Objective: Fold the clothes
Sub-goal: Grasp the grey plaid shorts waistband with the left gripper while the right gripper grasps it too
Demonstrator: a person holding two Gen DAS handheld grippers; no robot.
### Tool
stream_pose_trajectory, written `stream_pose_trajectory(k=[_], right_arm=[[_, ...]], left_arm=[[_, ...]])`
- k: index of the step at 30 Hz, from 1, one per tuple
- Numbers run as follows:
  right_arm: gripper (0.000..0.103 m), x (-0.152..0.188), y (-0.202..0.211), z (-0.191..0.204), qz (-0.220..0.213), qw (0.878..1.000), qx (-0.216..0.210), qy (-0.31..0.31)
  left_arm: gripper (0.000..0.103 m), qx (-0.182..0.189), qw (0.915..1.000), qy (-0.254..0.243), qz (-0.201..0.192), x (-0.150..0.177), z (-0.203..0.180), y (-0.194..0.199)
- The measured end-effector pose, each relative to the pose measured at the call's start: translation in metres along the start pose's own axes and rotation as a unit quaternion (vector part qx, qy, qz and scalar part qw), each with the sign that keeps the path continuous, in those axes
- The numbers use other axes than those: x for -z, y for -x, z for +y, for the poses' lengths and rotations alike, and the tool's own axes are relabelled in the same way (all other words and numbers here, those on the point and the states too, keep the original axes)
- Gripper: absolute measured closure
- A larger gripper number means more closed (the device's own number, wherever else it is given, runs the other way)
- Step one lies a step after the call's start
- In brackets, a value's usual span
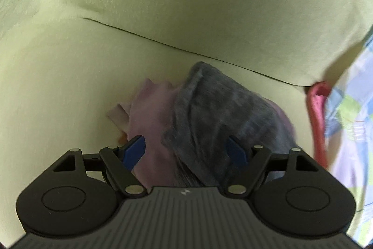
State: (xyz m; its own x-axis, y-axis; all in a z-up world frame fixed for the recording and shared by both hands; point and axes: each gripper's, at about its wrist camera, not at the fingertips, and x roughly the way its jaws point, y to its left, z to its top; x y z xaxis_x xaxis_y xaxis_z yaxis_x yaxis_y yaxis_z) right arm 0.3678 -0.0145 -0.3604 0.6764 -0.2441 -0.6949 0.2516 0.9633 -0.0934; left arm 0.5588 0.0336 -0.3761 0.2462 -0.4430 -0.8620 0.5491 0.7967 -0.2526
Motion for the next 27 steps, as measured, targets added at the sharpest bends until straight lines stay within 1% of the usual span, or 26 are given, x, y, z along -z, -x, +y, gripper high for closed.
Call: stream_pose_trajectory(k=[1, 2, 3, 4, 5, 6, 7, 9, 10, 11, 12, 14, 16, 17, 18, 20, 21, 22, 23, 24, 27], right_arm=[[0.093, 0.001, -0.001, 0.000, -0.001, 1.000, 0.001, -0.004], [0.087, 0.000, -0.003, 0.000, 0.000, 1.000, 0.003, -0.005], [0.080, -0.002, -0.006, 0.001, 0.005, 1.000, 0.004, -0.007], [0.077, -0.001, -0.007, 0.001, 0.006, 1.000, 0.003, -0.015], [0.071, 0.000, -0.010, -0.001, 0.006, 1.000, 0.004, -0.019], [0.068, 0.000, -0.010, -0.001, 0.007, 1.000, 0.006, -0.022], [0.066, 0.000, -0.011, 0.001, 0.014, 0.999, 0.007, -0.034], [0.065, 0.001, -0.014, 0.000, 0.023, 0.998, 0.003, -0.055], [0.066, 0.000, -0.018, -0.001, 0.028, 0.997, -0.007, -0.073], [0.082, -0.001, -0.023, -0.002, 0.037, 0.995, -0.026, -0.093], [0.099, -0.002, -0.031, -0.003, 0.052, 0.992, -0.042, -0.111], [0.101, -0.006, -0.029, -0.006, 0.044, 0.993, -0.039, -0.104], [0.101, -0.014, -0.009, -0.025, 0.013, 0.995, -0.026, -0.099], [0.101, -0.017, 0.004, -0.035, -0.004, 0.996, -0.019, -0.091], [0.101, -0.021, 0.016, -0.045, -0.020, 0.996, -0.011, -0.083], [0.101, -0.027, 0.038, -0.062, -0.050, 0.997, -0.002, -0.063], [0.101, -0.033, 0.059, -0.077, -0.079, 0.996, 0.001, -0.046], [0.101, -0.039, 0.077, -0.091, -0.104, 0.994, 0.002, -0.032], [0.101, -0.042, 0.087, -0.097, -0.113, 0.993, 0.002, -0.025], [0.101, -0.048, 0.109, -0.111, -0.135, 0.991, -0.010, -0.011], [0.101, -0.057, 0.158, -0.136, -0.173, 0.984, -0.041, 0.019]], left_arm=[[0.045, 0.001, 1.0000, -0.008, 0.001, -0.002, 0.000, -0.006], [0.053, 0.004, 0.9998, -0.018, 0.002, -0.002, -0.003, -0.005], [0.062, 0.007, 0.9996, -0.027, 0.002, -0.002, -0.006, -0.005], [0.074, 0.011, 0.9993, -0.037, 0.003, -0.002, -0.009, -0.004], [0.079, 0.014, 0.9988, -0.046, 0.004, -0.002, -0.012, -0.004], [0.087, 0.017, 0.9983, -0.056, 0.004, -0.003, -0.015, -0.003], [0.092, 0.016, 0.9980, -0.061, -0.001, -0.003, -0.019, 0.005], [0.093, 0.027, 0.9977, -0.061, -0.011, -0.004, -0.024, 0.020], [0.093, 0.039, 0.9971, -0.062, -0.021, -0.006, -0.028, 0.031], [0.093, 0.054, 0.9962, -0.062, -0.028, -0.008, -0.032, 0.041], [0.093, 0.058, 0.9959, -0.063, -0.030, -0.008, -0.034, 0.045], [0.093, 0.054, 0.9943, -0.077, -0.050, -0.011, -0.046, 0.057], [0.094, 0.047, 0.9923, -0.088, -0.072, -0.017, -0.057, 0.067], [0.094, 0.058, 0.9908, -0.080, -0.093, -0.017, -0.060, 0.078], [0.093, 0.066, 0.9897, -0.072, -0.104, -0.016, -0.061, 0.084], [0.094, 0.093, 0.9825, -0.045, -0.155, -0.008, -0.070, 0.116], [0.093, 0.095, 0.9811, -0.042, -0.163, -0.006, -0.072, 0.122], [0.093, 0.099, 0.9772, -0.035, -0.185, 0.002, -0.079, 0.138], [0.094, 0.101, 0.9733, -0.027, -0.204, 0.012, -0.087, 0.158], [0.093, 0.100, 0.9718, -0.022, -0.212, 0.019, -0.092, 0.169], [0.093, 0.098, 0.9693, -0.015, -0.225, 0.039, -0.107, 0.206]])
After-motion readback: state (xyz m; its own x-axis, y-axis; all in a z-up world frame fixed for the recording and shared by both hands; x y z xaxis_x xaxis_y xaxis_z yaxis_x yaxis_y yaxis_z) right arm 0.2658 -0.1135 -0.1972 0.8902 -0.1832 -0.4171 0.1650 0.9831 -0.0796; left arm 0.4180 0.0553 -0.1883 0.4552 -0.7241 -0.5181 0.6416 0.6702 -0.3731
